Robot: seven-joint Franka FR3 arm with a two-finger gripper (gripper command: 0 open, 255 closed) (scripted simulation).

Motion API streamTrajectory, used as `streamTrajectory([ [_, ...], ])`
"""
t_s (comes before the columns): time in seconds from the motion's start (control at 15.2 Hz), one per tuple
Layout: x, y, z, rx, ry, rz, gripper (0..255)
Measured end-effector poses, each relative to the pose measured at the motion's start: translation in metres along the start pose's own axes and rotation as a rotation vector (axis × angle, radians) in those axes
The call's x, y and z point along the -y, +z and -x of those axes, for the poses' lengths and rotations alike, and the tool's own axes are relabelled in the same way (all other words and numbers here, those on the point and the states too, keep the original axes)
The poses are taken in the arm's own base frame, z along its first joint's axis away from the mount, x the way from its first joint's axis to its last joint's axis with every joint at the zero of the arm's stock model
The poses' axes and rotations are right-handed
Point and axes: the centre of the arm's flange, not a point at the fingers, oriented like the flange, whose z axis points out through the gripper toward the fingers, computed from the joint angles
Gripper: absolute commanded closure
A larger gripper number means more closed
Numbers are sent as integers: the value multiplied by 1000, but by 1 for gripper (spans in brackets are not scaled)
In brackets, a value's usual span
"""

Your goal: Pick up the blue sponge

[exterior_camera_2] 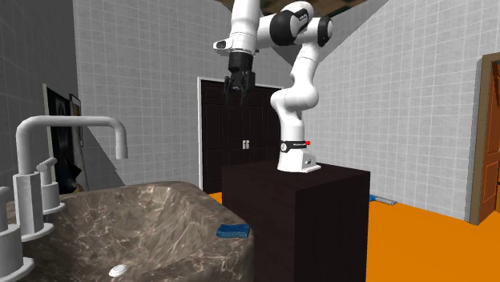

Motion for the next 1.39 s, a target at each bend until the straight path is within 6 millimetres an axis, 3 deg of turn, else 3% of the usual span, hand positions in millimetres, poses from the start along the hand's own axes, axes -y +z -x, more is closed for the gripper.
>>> streamTrajectory([
  [1.39,149,221,-63,87,173,-60,0],
])
